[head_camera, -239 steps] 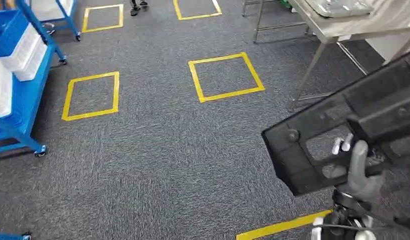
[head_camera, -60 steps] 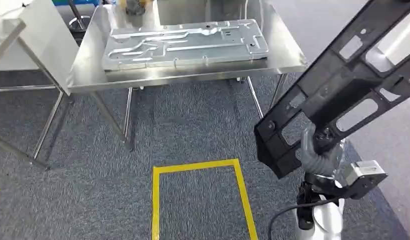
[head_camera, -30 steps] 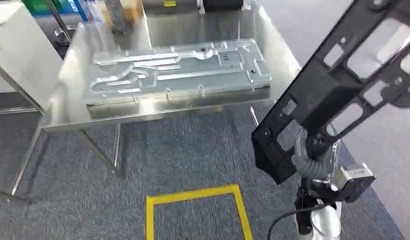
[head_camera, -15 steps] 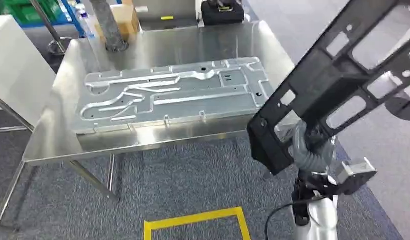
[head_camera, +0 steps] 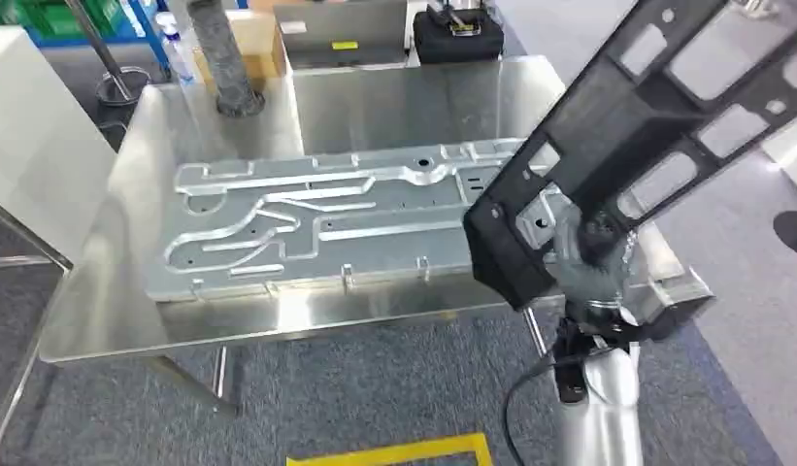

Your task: Take the parts from the cabinet and place them on the table.

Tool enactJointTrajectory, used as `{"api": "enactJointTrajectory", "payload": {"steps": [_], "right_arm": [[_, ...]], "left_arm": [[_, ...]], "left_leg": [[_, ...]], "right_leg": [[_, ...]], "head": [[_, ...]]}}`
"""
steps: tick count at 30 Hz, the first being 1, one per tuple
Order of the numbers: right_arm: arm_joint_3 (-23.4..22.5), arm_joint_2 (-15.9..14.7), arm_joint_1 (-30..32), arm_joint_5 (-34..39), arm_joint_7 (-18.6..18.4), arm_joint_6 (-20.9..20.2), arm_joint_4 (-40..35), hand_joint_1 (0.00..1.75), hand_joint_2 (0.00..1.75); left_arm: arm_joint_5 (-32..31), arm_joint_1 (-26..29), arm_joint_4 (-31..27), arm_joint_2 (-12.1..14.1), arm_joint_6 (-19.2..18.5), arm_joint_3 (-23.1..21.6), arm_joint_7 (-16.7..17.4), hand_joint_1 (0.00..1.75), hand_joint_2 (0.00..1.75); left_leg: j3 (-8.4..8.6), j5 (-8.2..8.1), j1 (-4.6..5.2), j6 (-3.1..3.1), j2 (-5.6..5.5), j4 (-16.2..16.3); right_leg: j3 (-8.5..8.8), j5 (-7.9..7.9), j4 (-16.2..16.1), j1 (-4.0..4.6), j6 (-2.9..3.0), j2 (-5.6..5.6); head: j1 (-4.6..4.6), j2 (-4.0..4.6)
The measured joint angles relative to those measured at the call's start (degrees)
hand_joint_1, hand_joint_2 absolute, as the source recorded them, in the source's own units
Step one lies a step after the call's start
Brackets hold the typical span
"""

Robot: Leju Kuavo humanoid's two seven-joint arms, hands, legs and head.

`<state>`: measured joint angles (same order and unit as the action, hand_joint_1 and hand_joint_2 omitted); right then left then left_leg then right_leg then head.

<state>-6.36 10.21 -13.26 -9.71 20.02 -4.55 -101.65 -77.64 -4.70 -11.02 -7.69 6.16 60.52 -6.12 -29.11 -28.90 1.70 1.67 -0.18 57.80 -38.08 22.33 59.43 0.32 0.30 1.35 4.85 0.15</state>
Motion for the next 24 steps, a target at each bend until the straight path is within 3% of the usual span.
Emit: {"api": "enactJointTrajectory", "payload": {"steps": [2,4,7,8,9,10,12,13,14,15,17,19,22,23,24], "right_arm": [[1.84,-0.13,-4.68,-4.42,-0.39,0.92,2.58,1.75,1.75],[5.51,-1.07,-11.44,-10.96,-1.13,1.61,6.84,1.75,1.75],[13.23,-4.31,-22.16,-24.19,-2.16,4.13,15.02,1.75,1.75],[16.26,-5.8,-25.86,-28.13,-2.51,4.76,18.25,1.75,1.75],[19.98,-7.47,-29.63,-32.7,-3.06,5.52,22.14,1.75,1.75],[23.34,-8.93,-33.49,-36.91,-3.78,6.43,25.65,1.75,1.75],[30.57,-11.92,-40.09,-44.16,-5.45,8.62,32.8,1.75,1.75],[34.41,-13.47,-43.13,-47.26,-6.27,10.48,37.32,1.75,1.75],[38.26,-14.71,-46.21,-49.73,-6.91,12.25,42.4,1.75,1.75],[41.88,-15.6,-48.44,-51.75,-7.64,13.03,46.9,1.75,1.75],[46.98,-16.53,-50.43,-52.85,-8.44,13.75,53.67,1.75,1.75],[50.54,-16.74,-51.57,-53.37,-8.72,14.57,58.91,1.75,1.75],[53.92,-16.2,-51.95,-53.07,-8.92,16.66,65.75,1.75,1.75],[54.7,-16.0,-51.53,-52.87,-8.98,17.03,67.74,1.75,1.75],[55.21,-15.98,-51.04,-52.85,-8.98,17.2,69.19,1.75,1.75]], "left_arm": [[-0.44,0.0,0.0,0.0,-0.13,-0.04,-0.57,0.0,1.75],[-1.0,-0.07,0.0,0.17,-0.28,-0.22,-0.79,0.0,1.75],[-1.97,-0.95,0.0,0.17,-0.7,-0.53,-0.65,0.0,1.75],[-2.29,-1.34,0.0,0.11,-0.76,-0.79,-0.55,0.0,1.75],[-2.55,-1.63,0.0,0.11,-0.77,-1.07,-0.37,0.0,1.75],[-2.84,-1.84,-0.02,0.11,-0.72,-1.4,-0.2,0.0,1.75],[-3.04,-2.07,0.0,0.11,-0.59,-1.94,-0.04,0.0,1.75],[-3.26,-2.26,0.0,-0.11,-0.5,-2.16,-0.11,0.0,1.75],[-3.3,-2.69,0.0,-0.24,-0.37,-2.38,-0.28,0.0,1.75],[-3.3,-2.97,0.0,-0.37,-0.18,-2.66,-0.44,0.0,1.75],[-3.3,-3.07,0.0,-0.61,0.07,-3.02,-0.52,0.0,1.75],[-3.28,-3.19,0.0,-0.83,0.52,-3.13,-0.59,0.0,1.75],[-2.86,-3.63,0.0,-1.09,0.66,-3.13,-0.79,0.0,1.75],[-2.78,-3.58,0.0,-1.09,0.66,-3.13,-0.83,0.0,1.75],[-2.75,-3.45,0.0,-1.12,0.66,-3.13,-0.9,0.0,1.75]], "left_leg": [[-0.05,0.3,0.05,-0.49,-0.07,0.96],[-1.7,-1.24,-0.3,-1.19,-0.03,4.56],[-9.22,-6.09,-1.68,-2.32,0.02,16.47],[-10.66,-6.1,-2.03,-2.65,0.04,18.0],[-10.78,-4.4,-2.35,-2.88,0.04,16.85],[-9.91,-1.41,-2.63,-3.18,0.08,13.43],[-6.79,5.47,-3.01,-3.5,0.49,3.96],[-6.7,5.11,-2.75,-3.52,0.98,2.42],[-6.84,3.67,-2.31,-3.04,0.96,0.17],[-6.81,5.21,-2.27,-2.26,0.63,0.92],[-6.85,5.29,-2.42,-1.49,-0.32,0.85],[-6.56,5.64,-2.58,-0.95,-0.86,0.29],[-6.36,5.28,-2.15,-0.16,-1.06,0.35],[-6.19,5.12,-2.0,0.04,-1.22,0.41],[-5.93,4.9,-1.88,0.16,-1.41,0.43]], "right_leg": [[0.56,0.28,-0.6,-0.41,0.86,0.19],[1.28,0.32,-1.05,-0.82,1.23,0.53],[1.34,0.68,-1.0,-0.98,1.34,0.58],[1.52,0.86,-0.97,-1.05,1.23,0.51],[1.81,1.1,-0.92,-1.12,1.05,0.38],[2.15,1.39,-0.8,-1.21,0.89,0.26],[3.02,2.11,-0.65,-1.41,0.29,-0.26],[3.28,2.26,-0.69,-1.29,-0.07,-0.74],[2.77,2.11,-0.6,-1.19,-0.52,-1.11],[2.79,2.33,-0.7,-1.0,-0.98,-1.55],[3.35,2.55,-1.02,-0.84,-1.7,-2.5],[2.41,4.31,1.09,-1.15,-2.07,-2.26],[-4.54,9.51,14.29,-1.04,-2.22,-1.79],[-6.15,9.67,16.84,-1.05,-2.14,-1.73],[-6.52,8.5,16.58,-1.04,-1.99,-1.69]], "head": [[-0.02,0.0],[0.04,0.0],[0.04,0.0],[0.04,0.0],[0.02,0.0],[0.02,0.0],[0.04,0.0],[0.0,0.0],[0.04,0.0],[0.02,0.0],[0.02,0.0],[0.02,0.0],[0.02,0.0],[0.02,0.0],[0.02,0.0]]}}
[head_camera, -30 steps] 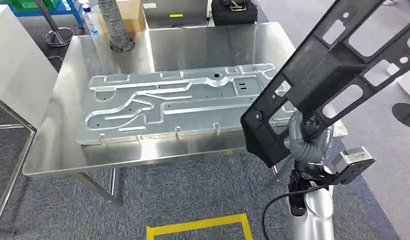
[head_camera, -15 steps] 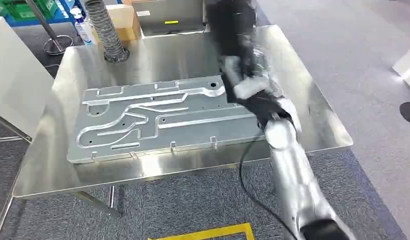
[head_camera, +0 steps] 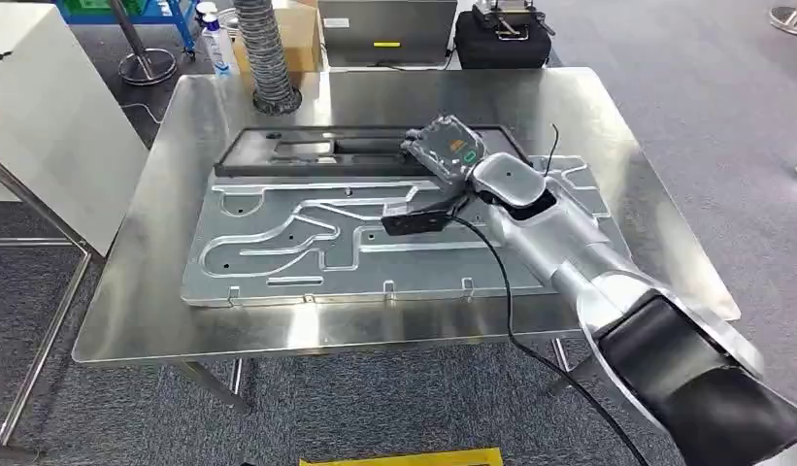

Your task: Take the parts from the cabinet and place them on the table.

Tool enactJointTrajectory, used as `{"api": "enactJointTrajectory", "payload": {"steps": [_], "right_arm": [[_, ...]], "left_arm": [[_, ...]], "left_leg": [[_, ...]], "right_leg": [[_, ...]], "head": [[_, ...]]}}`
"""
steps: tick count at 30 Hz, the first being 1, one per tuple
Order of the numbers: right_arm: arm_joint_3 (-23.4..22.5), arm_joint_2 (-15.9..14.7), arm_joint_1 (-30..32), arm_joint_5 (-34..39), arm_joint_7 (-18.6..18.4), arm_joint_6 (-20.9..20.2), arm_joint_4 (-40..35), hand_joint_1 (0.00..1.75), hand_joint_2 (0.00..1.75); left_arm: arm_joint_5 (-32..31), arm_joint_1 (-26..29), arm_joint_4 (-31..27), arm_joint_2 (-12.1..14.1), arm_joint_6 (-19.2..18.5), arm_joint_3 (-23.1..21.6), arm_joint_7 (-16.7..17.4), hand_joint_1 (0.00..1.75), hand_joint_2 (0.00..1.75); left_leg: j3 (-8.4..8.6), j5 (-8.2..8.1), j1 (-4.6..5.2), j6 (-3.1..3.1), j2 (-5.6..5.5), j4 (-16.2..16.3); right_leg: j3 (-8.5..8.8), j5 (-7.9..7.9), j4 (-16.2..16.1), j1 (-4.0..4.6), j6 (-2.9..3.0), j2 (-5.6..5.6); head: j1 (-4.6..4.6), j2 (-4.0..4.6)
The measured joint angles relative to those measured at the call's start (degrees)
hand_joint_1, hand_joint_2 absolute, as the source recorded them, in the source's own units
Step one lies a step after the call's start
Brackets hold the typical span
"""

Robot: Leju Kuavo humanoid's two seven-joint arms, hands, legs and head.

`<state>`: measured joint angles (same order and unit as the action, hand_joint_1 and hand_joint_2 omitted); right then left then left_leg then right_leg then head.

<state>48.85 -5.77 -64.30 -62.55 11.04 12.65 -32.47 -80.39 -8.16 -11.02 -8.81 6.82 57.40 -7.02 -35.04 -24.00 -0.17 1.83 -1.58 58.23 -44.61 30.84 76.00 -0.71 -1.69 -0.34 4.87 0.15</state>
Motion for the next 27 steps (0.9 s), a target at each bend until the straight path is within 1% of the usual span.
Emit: {"api": "enactJointTrajectory", "payload": {"steps": [1,2,3,4,5,6,7,8,9,10,11,12,13,14,15,16,17,18,19,20,21,23,24,25,26,27], "right_arm": [[0.44,0.0,0.44,0.02,0.02,0.15,1.22,1.75,1.75],[0.86,0.0,0.67,0.26,0.04,0.37,2.33,1.75,1.75],[1.1,0.0,0.68,0.72,0.11,0.64,3.36,0.0,0.0],[1.16,0.0,0.69,1.24,0.11,1.0,4.27,0.0,0.0],[1.18,0.11,0.63,1.62,0.13,1.38,4.86,0.0,0.0],[1.18,0.13,0.61,1.86,0.13,1.51,5.47,0.0,0.0],[1.18,0.13,0.67,2.01,0.13,1.51,5.93,0.0,0.0],[1.18,0.13,0.65,2.16,0.15,1.51,6.37,0.0,0.0],[1.16,0.04,0.66,2.4,0.19,1.47,6.63,0.0,0.0],[1.14,-0.22,0.64,2.67,0.31,1.47,6.85,0.0,0.0],[1.16,-0.39,0.53,2.84,0.48,1.4,7.05,0.0,0.0],[1.14,-0.77,0.48,3.08,0.7,1.36,7.22,0.0,0.0],[1.16,-1.07,0.5,3.13,0.81,1.18,7.35,0.0,0.0],[1.18,-1.36,0.54,3.13,0.83,0.81,7.55,0.0,0.0],[1.18,-1.51,0.55,3.13,0.83,0.57,7.68,0.0,0.0],[1.18,-1.64,0.55,3.13,0.83,0.42,7.79,0.0,0.0],[1.18,-1.75,0.52,3.15,0.85,0.37,7.86,0.0,0.0],[1.18,-1.88,0.41,3.19,0.96,0.37,7.94,0.0,0.0],[1.18,-2.01,0.21,3.28,1.0,0.37,8.01,0.0,0.0],[1.18,-2.21,0.0,3.5,1.05,0.37,8.1,0.0,0.0],[1.16,-2.23,-0.01,3.78,1.18,0.37,8.16,0.0,0.0],[1.16,-2.23,0.0,3.93,1.2,0.28,8.36,0.0,0.0],[1.16,-2.23,0.03,3.98,1.31,0.22,8.49,0.0,0.0],[1.14,-2.04,0.02,4.04,1.33,0.13,8.6,0.0,0.0],[1.09,-1.62,-0.03,4.09,1.36,0.0,8.71,0.0,0.0],[1.05,-1.18,-0.07,4.13,1.36,-0.11,8.82,0.0,0.0]], "left_arm": [[0.04,0.13,0.0,0.0,-0.02,0.0,-0.11,0.0,1.75],[0.04,0.26,0.0,0.0,-0.02,0.0,-0.2,0.0,1.75],[0.0,0.36,0.0,0.0,0.0,0.0,-0.22,0.0,1.75],[-0.11,0.6,0.02,-0.04,0.15,-0.02,-0.15,0.0,1.75],[-0.22,0.63,0.04,-0.09,0.33,-0.04,-0.06,0.0,1.75],[-0.26,0.76,0.04,-0.04,0.42,-0.04,0.13,0.0,1.75],[-0.44,0.89,0.04,0.0,0.57,-0.04,0.26,0.0,1.75],[-0.63,0.87,0.04,0.0,0.79,-0.07,0.44,0.0,1.75],[-0.66,0.88,0.02,0.13,1.18,-0.09,0.53,0.0,0.0],[-0.61,0.98,0.02,0.13,1.2,-0.09,0.48,0.0,0.0],[-0.55,0.92,0.02,0.13,1.14,-0.09,1.08,0.0,0.0],[-0.5,0.82,0.02,0.13,0.85,-0.09,2.1,0.0,0.0],[-0.04,0.82,0.02,0.15,0.44,-0.09,2.56,0.0,0.0],[0.44,0.83,0.02,0.15,-0.11,-0.04,2.54,0.0,0.0],[0.77,0.8,0.02,0.15,-0.66,0.04,2.56,0.0,0.0],[1.31,0.72,0.02,0.15,-1.35,0.13,2.9,0.0,0.0],[1.6,0.56,0.02,0.17,-1.81,0.22,3.38,0.0,0.0],[1.64,0.35,0.02,0.24,-2.01,0.31,3.7,0.0,0.0],[1.62,0.12,0.04,0.18,-2.18,0.35,3.93,0.0,0.0],[1.62,-0.1,0.04,0.17,-2.49,0.35,3.93,0.0,0.0],[1.7,-0.2,0.04,0.17,-2.75,0.37,3.95,0.0,0.0],[1.88,-0.15,0.04,0.24,-3.04,0.52,3.96,0.0,0.0],[1.97,-0.1,0.04,0.28,-3.19,0.57,3.93,0.0,0.0],[2.03,-0.11,0.04,0.28,-3.34,0.61,3.93,0.0,0.0],[2.05,-0.13,0.04,0.28,-3.48,0.63,3.93,0.0,0.0],[2.21,-0.11,0.04,0.28,-3.65,0.7,3.93,0.0,0.0]], "left_leg": [[0.33,-0.26,0.16,0.03,-0.25,0.05],[0.65,-0.53,0.39,0.03,-0.41,0.14],[0.96,-0.87,0.56,0.03,-0.47,0.18],[0.92,-1.13,0.56,-0.07,-0.46,0.14],[0.73,-1.23,0.85,-0.3,-0.45,0.35],[0.6,-1.2,0.6,-0.58,-0.35,0.27],[0.69,-1.3,0.46,-0.79,-0.33,0.06],[0.94,-1.28,0.55,-0.98,-0.32,-0.18],[0.96,-1.77,0.8,-1.28,-0.11,-0.05],[0.83,-2.4,0.68,-1.7,0.34,0.98],[-0.7,-4.18,0.5,-2.03,0.48,4.22],[-3.05,-6.18,0.19,-2.38,0.53,8.85],[-5.42,-7.69,-0.12,-2.74,0.56,13.2],[-7.53,-8.42,-0.44,-3.13,0.59,16.66],[-8.17,-7.73,-0.71,-3.42,0.67,17.15],[-7.39,-5.89,-1.03,-3.72,0.78,14.94],[-5.57,-3.53,-1.33,-4.01,0.93,10.92],[-3.09,-1.0,-1.63,-4.3,1.13,5.86],[-1.33,0.09,-1.96,-4.47,1.33,1.81],[-1.12,-0.05,-1.37,-3.72,0.76,1.39],[-1.42,0.06,-1.49,-3.05,0.59,1.56],[-1.6,0.48,-0.83,-2.28,0.48,1.47],[-1.65,0.99,-0.86,-1.54,0.52,0.86],[-1.67,1.42,-0.95,-1.0,0.54,0.56],[-1.91,1.69,-0.92,-0.6,0.66,0.47],[-2.23,1.92,-0.86,-0.36,0.71,0.47]], "right_leg": [[0.91,-2.36,-2.84,0.04,0.29,0.03],[2.84,-5.45,-7.62,0.22,0.76,0.1],[5.08,-8.44,-13.2,0.52,1.43,0.14],[6.46,-8.78,-16.18,0.93,2.21,0.19],[6.68,-8.68,-17.2,1.06,2.22,0.09],[6.65,-8.58,-17.22,1.23,2.18,0.12],[6.66,-8.44,-17.33,1.34,2.33,0.2],[6.9,-8.45,-17.75,1.32,2.51,0.19],[7.8,-8.73,-18.76,0.46,2.56,-0.04],[8.38,-8.71,-19.29,0.48,2.61,-0.12],[8.73,-8.56,-19.38,0.46,2.93,-0.37],[8.94,-8.4,-19.36,0.46,3.05,-0.47],[9.09,-8.24,-19.36,0.48,3.03,-0.6],[9.14,-8.12,-19.27,0.46,2.96,-0.7],[9.17,-8.0,-19.15,0.35,2.79,-0.7],[9.19,-8.01,-18.88,0.22,2.63,-0.75],[9.2,-7.79,-18.53,0.02,2.36,-0.75],[9.15,-7.52,-18.01,-0.14,1.97,-0.74],[8.85,-7.19,-17.45,-0.14,1.49,-0.73],[8.39,-7.0,-16.69,0.11,1.07,-0.6],[8.29,-7.21,-16.82,0.11,0.74,-0.66],[8.3,-7.69,-17.29,-0.38,-0.05,-0.74],[8.11,-7.72,-17.25,-0.56,-0.44,-0.73],[7.79,-6.18,-16.5,-0.72,-0.52,-0.58],[6.97,-3.35,-13.8,-0.72,-0.44,-0.51],[5.54,-0.32,-9.45,-0.63,-0.44,-0.34]], "head": [[0.0,0.0],[0.0,0.0],[0.0,0.0],[0.0,0.0],[0.0,0.0],[0.0,0.0],[0.0,0.0],[0.0,0.0],[0.0,0.0],[0.0,0.0],[0.0,0.0],[0.0,0.0],[0.0,0.0],[0.0,0.0],[0.0,0.0],[0.0,0.0],[0.0,0.0],[0.0,0.0],[0.0,0.0],[0.0,0.0],[0.02,0.0],[0.0,0.0],[0.0,0.0],[-0.02,0.0],[0.0,0.0],[0.0,0.0]]}}
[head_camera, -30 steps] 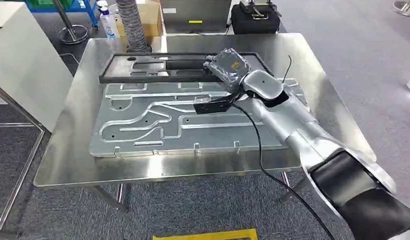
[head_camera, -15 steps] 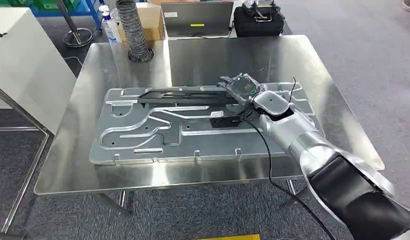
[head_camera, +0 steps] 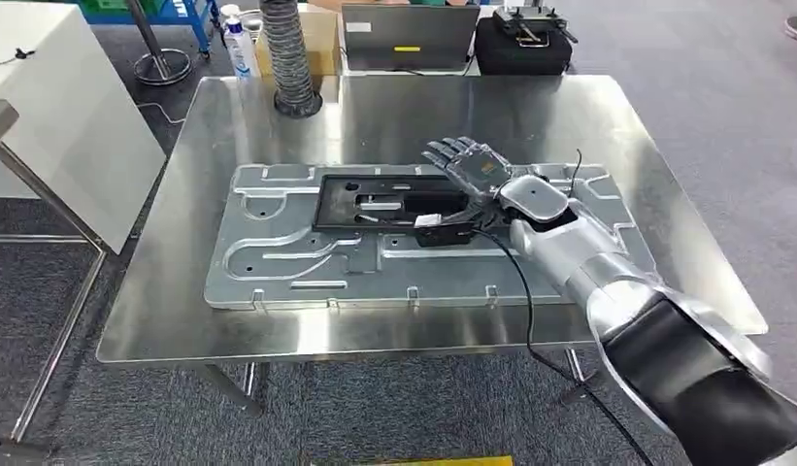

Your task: Take the parts from the cabinet and place them on the table.

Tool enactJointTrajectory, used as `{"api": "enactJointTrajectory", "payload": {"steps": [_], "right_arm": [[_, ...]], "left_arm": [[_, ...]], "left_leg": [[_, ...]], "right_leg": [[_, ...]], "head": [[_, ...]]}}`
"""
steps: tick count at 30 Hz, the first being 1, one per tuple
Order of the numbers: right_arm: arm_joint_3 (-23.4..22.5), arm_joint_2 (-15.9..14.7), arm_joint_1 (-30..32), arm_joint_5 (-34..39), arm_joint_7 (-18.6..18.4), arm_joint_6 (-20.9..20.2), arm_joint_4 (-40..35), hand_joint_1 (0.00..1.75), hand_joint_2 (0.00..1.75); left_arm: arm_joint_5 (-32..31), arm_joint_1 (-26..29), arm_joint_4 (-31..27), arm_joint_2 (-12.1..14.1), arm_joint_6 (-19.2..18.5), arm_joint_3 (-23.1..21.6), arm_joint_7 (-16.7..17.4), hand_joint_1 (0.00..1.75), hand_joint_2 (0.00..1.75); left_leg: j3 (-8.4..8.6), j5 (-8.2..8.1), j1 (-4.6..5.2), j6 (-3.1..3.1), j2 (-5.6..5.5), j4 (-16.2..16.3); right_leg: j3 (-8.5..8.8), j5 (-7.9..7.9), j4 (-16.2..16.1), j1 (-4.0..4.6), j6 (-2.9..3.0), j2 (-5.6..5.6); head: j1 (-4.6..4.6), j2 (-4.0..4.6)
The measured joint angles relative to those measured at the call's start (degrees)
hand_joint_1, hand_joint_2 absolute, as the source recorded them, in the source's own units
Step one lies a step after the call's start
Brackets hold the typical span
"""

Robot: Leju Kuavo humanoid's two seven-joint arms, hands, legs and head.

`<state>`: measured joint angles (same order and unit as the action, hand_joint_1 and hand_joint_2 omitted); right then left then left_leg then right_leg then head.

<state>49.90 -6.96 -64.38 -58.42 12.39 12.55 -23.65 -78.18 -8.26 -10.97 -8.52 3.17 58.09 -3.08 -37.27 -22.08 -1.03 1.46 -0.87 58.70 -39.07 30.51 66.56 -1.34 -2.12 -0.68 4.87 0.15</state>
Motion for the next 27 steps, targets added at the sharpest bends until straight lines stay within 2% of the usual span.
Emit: {"api": "enactJointTrajectory", "payload": {"steps": [1,2,3,4,5,6,7,8,11,12,13,14,16,17,18,19,20,22,23,24,26,27], "right_arm": [[0.0,0.4,0.02,0.02,0.0,0.0,0.2,0.0,0.0],[0.0,0.82,0.11,0.04,0.0,0.0,0.44,0.0,0.0],[-0.04,1.27,0.25,0.17,0.0,0.0,0.68,0.0,0.0],[-0.09,1.73,0.32,0.3,0.02,0.04,0.83,0.0,0.0],[-0.15,2.06,0.29,0.44,0.02,0.13,0.94,0.0,0.0],[-0.26,2.43,0.18,0.57,0.07,0.28,1.01,0.0,0.0],[-0.44,2.72,0.09,0.61,0.07,0.42,1.07,0.0,0.0],[-0.57,2.98,0.04,0.66,0.11,0.57,1.09,0.0,0.0],[-0.7,3.28,0.4,0.74,0.44,0.66,1.35,0.0,0.0],[-0.7,3.28,0.39,0.74,0.46,0.63,1.35,0.0,0.0],[-0.72,3.28,0.26,0.76,0.44,0.61,1.35,0.0,0.0],[-0.77,3.17,0.15,0.79,0.44,0.59,1.35,0.0,0.0],[-0.85,2.46,0.02,0.79,0.11,0.5,1.35,0.0,0.0],[-0.85,1.97,0.04,0.79,-0.04,0.48,1.35,0.0,0.0],[-0.85,1.69,0.05,0.79,-0.07,0.39,1.38,0.0,0.0],[-0.87,1.42,0.02,0.79,-0.2,0.31,1.4,0.0,0.0],[-0.96,1.25,-0.06,0.81,-0.31,0.2,1.4,0.0,0.0],[-1.14,1.08,-0.42,0.85,-0.39,-0.07,1.4,0.0,0.0],[-1.25,0.99,-0.44,0.94,-0.48,-0.11,1.4,0.0,0.0],[-1.4,0.7,-0.41,1.01,-0.77,-0.22,1.49,0.0,0.0],[-1.51,0.7,-0.41,1.07,-0.96,-0.37,1.68,0.0,0.0],[-1.73,0.7,-0.6,1.31,-1.22,-0.24,1.73,0.0,0.0]], "left_arm": [[0.02,0.07,0.0,0.02,-0.13,0.07,0.0,0.0,0.0],[0.02,0.18,0.0,0.02,-0.29,0.2,0.0,0.0,0.0],[0.02,0.34,0.0,0.02,-0.46,0.28,0.0,0.0,0.0],[0.0,0.53,0.0,0.02,-0.57,0.29,0.0,0.0,0.0],[0.0,0.68,0.0,0.02,-0.57,0.31,0.0,0.0,0.0],[0.0,0.78,0.0,0.02,-0.57,0.33,0.0,0.0,0.0],[-0.02,0.84,0.0,0.02,-0.57,0.33,0.0,0.0,0.0],[-0.02,0.86,0.0,0.02,-0.57,0.35,0.0,0.0,0.0],[-0.02,1.14,0.0,0.02,-0.64,0.42,-0.04,0.0,0.0],[0.0,1.33,0.0,0.02,-0.66,0.5,-0.09,0.0,0.0],[0.02,1.31,0.0,0.02,-0.68,0.61,-0.17,0.0,0.0],[0.07,1.35,0.0,0.04,-0.7,0.7,-0.26,0.0,0.0],[0.07,1.32,0.0,0.02,-0.77,0.77,-0.39,0.0,0.0],[0.07,1.25,0.0,0.02,-0.79,0.79,-0.39,0.0,0.0],[0.09,1.22,0.0,0.02,-0.79,0.79,-0.42,0.0,0.0],[0.11,1.22,0.0,0.02,-0.83,0.81,-0.42,0.0,0.0],[0.18,1.24,0.0,0.02,-0.85,0.81,-0.46,0.0,0.0],[0.18,1.17,0.0,0.09,-0.85,0.85,-0.48,0.0,0.0],[0.18,1.05,0.0,0.37,-0.85,0.85,-0.5,0.0,0.0],[0.18,1.1,0.0,0.59,-0.83,0.85,-0.57,0.0,0.0],[0.18,1.09,0.0,0.57,-0.85,0.88,-0.61,0.0,0.0],[0.16,1.18,0.0,0.57,-0.88,0.9,-0.61,0.0,0.0]], "left_leg": [[-0.3,0.25,0.11,0.1,0.02,0.0],[-0.65,0.52,0.27,0.17,0.04,0.0],[-1.04,0.86,0.37,0.14,0.05,0.01],[-1.46,1.22,0.41,0.07,0.05,-0.01],[-1.91,1.54,0.41,-0.06,0.05,-0.02],[-2.18,1.83,0.4,-0.23,0.06,0.0],[-2.41,2.04,0.41,-0.48,0.06,0.06],[-2.8,2.34,0.68,-0.91,0.07,0.05],[-2.54,3.62,0.42,-1.96,0.09,-0.63],[-2.57,4.19,0.69,-2.48,-0.09,-1.24],[-2.98,3.05,0.49,-2.75,0.19,-0.89],[-3.59,0.37,0.57,-2.9,0.26,1.25],[-6.1,-5.58,0.5,-3.04,0.32,10.2],[-7.19,-7.68,0.5,-3.03,0.38,14.74],[-7.39,-8.3,0.51,-2.91,0.4,17.13],[-6.37,-7.82,0.59,-2.65,0.4,16.78],[-3.98,-6.44,0.82,-2.12,0.4,13.91],[2.71,-2.74,1.8,-0.35,0.31,3.51],[4.52,-3.77,2.19,0.89,0.33,0.45],[5.25,-3.5,2.49,0.58,0.59,-1.17],[5.31,-2.95,2.86,0.63,0.43,-1.72],[5.16,-1.84,3.02,0.71,0.41,-2.38]], "right_leg": [[-1.42,2.39,4.5,0.08,-0.03,0.17],[-2.45,3.93,8.13,0.07,-0.04,0.26],[-2.54,4.16,9.68,0.07,0.02,0.32],[-1.32,3.13,8.33,0.08,0.13,0.34],[1.09,1.33,4.66,0.09,0.27,0.35],[4.4,-0.72,-0.67,0.06,0.37,0.34],[7.43,-2.01,-5.56,-0.02,0.39,0.33],[8.53,-1.0,-7.78,0.35,0.36,0.48],[7.88,-2.03,-7.71,0.86,0.97,0.73],[7.66,-2.76,-8.32,0.69,1.56,0.65],[7.5,-3.39,-8.62,0.27,2.1,0.41],[7.09,-3.81,-8.71,0.36,2.61,0.38],[6.13,-4.46,-8.66,0.66,3.17,0.17],[5.64,-4.74,-8.53,0.86,3.28,0.04],[5.25,-5.04,-8.42,1.08,3.38,0.01],[4.83,-5.33,-8.37,1.3,3.44,0.02],[4.53,-5.55,-8.36,1.56,3.52,0.04],[4.18,-5.86,-8.34,1.73,3.56,0.17],[4.05,-6.06,-8.42,1.59,3.4,0.07],[4.06,-6.4,-8.51,1.3,2.99,0.0],[3.62,-7.23,-8.81,0.55,2.2,-0.1],[3.56,-7.83,-9.36,0.55,2.0,-0.04]], "head": [[0.0,0.0],[0.0,0.0],[0.0,0.0],[0.0,0.0],[0.0,0.0],[0.0,0.0],[0.0,0.0],[0.0,0.0],[0.0,0.0],[0.0,0.0],[0.0,0.0],[0.0,0.0],[0.0,0.0],[0.0,0.0],[0.0,0.0],[0.0,0.0],[0.0,0.0],[0.0,0.0],[0.0,0.0],[0.0,0.0],[0.02,0.0],[0.02,0.0]]}}
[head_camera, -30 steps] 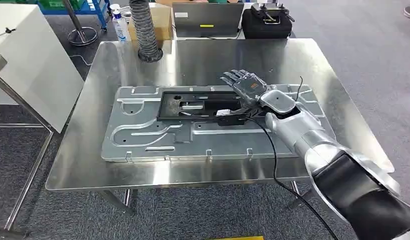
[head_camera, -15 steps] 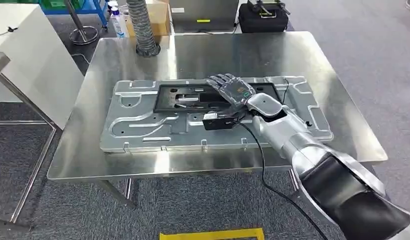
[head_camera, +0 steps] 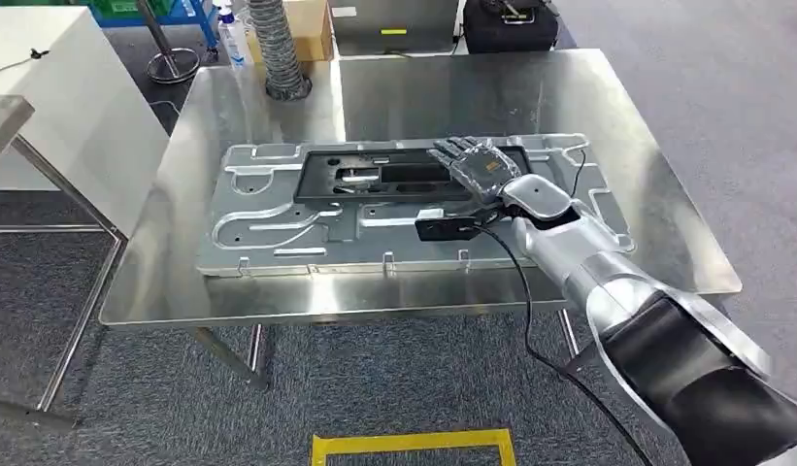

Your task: Take the parts from the cabinet and place them on the table.

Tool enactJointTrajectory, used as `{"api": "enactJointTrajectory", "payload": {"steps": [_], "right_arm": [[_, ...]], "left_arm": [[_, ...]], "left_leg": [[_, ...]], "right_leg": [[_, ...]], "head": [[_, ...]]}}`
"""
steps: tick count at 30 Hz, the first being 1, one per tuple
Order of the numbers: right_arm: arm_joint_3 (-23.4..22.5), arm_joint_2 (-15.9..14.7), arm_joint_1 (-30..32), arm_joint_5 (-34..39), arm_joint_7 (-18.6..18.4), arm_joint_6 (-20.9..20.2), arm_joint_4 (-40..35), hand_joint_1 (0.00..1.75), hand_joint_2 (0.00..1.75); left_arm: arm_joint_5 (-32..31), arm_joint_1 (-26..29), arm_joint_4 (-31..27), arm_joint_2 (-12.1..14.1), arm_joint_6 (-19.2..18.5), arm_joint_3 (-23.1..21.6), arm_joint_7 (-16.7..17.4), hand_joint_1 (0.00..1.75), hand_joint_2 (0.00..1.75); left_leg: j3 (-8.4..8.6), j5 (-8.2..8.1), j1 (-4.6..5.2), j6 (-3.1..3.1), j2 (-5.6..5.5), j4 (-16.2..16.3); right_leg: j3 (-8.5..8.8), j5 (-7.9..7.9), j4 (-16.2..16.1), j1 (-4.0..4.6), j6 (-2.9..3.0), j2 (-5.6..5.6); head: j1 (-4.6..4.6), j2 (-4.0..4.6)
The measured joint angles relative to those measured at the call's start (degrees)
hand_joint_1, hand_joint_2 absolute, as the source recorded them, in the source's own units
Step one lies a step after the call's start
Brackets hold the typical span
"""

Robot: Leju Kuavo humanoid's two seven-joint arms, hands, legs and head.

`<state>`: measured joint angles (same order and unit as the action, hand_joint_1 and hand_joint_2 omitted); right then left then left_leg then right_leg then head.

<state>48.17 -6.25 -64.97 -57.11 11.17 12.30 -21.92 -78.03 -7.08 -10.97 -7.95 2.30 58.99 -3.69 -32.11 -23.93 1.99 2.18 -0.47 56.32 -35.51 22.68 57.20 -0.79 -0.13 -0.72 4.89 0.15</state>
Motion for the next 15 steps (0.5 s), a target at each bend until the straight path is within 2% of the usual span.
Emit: {"api": "enactJointTrajectory", "payload": {"steps": [1,2,3,4,5,6,7,8,10,11,12,13,15], "right_arm": [[-0.26,0.0,-0.24,0.28,-0.13,0.11,0.04,0.0,0.0],[-0.59,0.0,-0.59,0.48,-0.16,0.26,0.11,0.0,0.0],[-0.87,0.0,-0.95,0.59,-0.16,0.33,0.22,0.0,0.0],[-1.01,0.04,-1.08,0.66,-0.16,0.39,0.31,0.0,0.0],[-1.14,0.31,-1.02,0.7,-0.16,0.44,0.42,0.0,0.0],[-1.22,0.39,-0.96,0.7,-0.13,0.46,0.61,0.0,0.0],[-1.27,0.44,-0.93,0.7,-0.11,0.46,0.72,0.0,0.0],[-1.29,0.44,-0.96,0.7,-0.11,0.46,0.79,0.0,0.0],[-1.51,0.44,-1.14,0.7,-0.13,0.5,0.87,0.0,0.0],[-1.62,0.46,-1.29,0.7,-0.29,0.59,0.9,0.0,0.0],[-1.66,0.68,-1.28,0.72,-0.46,0.81,0.85,0.0,0.0],[-1.75,0.68,-1.27,0.72,-0.59,0.9,0.94,0.0,0.0],[-2.16,0.68,-1.45,1.05,-0.7,1.4,0.94,0.0,0.0]], "left_arm": [[-0.06,0.0,0.0,-0.11,-0.15,0.0,-0.02,0.0,0.0],[-0.15,-0.03,0.0,-0.09,-0.28,0.0,0.0,0.0,0.0],[-0.17,-0.21,0.0,-0.09,-0.35,0.0,-0.11,0.0,0.0],[-0.17,-0.26,0.0,-0.09,-0.44,0.0,-0.09,0.0,0.0],[-0.17,-0.27,0.0,-0.13,-0.5,0.0,-0.09,0.0,0.0],[-0.17,-0.26,0.0,-0.2,-0.52,0.0,-0.09,0.0,0.0],[-0.2,-0.26,0.0,-0.26,-0.57,0.0,-0.09,0.0,0.0],[-0.2,-0.28,0.0,-0.31,-0.57,0.0,-0.09,0.0,0.0],[-0.2,-0.32,0.0,-0.37,-0.57,0.0,-0.07,0.0,0.0],[-0.33,-0.37,-0.04,-0.2,-0.57,0.0,-0.07,0.0,0.0],[-0.35,-0.4,-0.02,-0.24,-0.57,-0.02,0.09,0.0,0.0],[-0.35,-0.25,-0.02,-0.24,-0.57,0.0,0.09,0.0,0.0],[-0.29,-0.13,-0.02,-0.31,-0.59,0.0,0.13,0.0,0.0]], "left_leg": [[0.82,0.93,-0.84,0.38,0.24,-2.24],[0.71,1.49,-0.81,0.11,0.42,-2.83],[0.29,1.88,-0.92,0.19,0.56,-3.0],[-0.17,2.17,-0.98,0.05,0.78,-2.94],[-0.66,2.39,-1.08,-0.09,0.97,-2.73],[-1.26,2.59,-1.28,-0.24,1.14,-2.29],[-2.04,2.76,-1.63,-0.5,1.22,-1.69],[-2.93,2.93,-2.08,-0.77,1.3,-1.02],[-5.14,3.13,-3.06,-1.66,1.39,0.96],[-6.21,3.24,-3.22,-2.27,1.37,1.85],[-6.77,3.39,-3.11,-2.87,1.31,2.61],[-6.83,3.71,-3.07,-3.32,1.17,2.72],[-7.06,4.79,-3.4,-4.24,1.08,2.31]], "right_leg": [[-0.23,0.72,-0.06,0.14,-0.05,0.37],[-0.7,2.38,0.8,0.13,-0.31,0.66],[-1.82,5.25,4.12,0.06,-0.56,0.74],[-3.33,7.89,8.73,-0.13,-0.93,0.78],[-4.71,9.92,13.29,-0.35,-1.35,0.77],[-5.45,10.67,16.25,-0.62,-1.84,0.75],[-5.02,9.96,16.69,-0.96,-2.37,0.74],[-3.52,8.36,14.7,-1.31,-2.96,0.72],[2.12,4.71,5.9,-2.38,-4.6,0.57],[3.87,6.9,2.38,-2.62,-5.31,0.69],[3.56,5.87,2.82,-1.74,-3.5,1.58],[3.19,5.94,2.92,-1.88,-2.91,1.6],[2.49,5.36,3.43,-1.49,-1.76,1.63]], "head": [[-0.02,0.0],[0.0,0.0],[-0.02,0.0],[-0.04,0.0],[-0.02,0.0],[-0.02,0.0],[-0.02,0.0],[-0.02,0.0],[-0.02,0.0],[-0.04,0.0],[0.13,0.0],[0.02,0.0],[0.07,0.0]]}}
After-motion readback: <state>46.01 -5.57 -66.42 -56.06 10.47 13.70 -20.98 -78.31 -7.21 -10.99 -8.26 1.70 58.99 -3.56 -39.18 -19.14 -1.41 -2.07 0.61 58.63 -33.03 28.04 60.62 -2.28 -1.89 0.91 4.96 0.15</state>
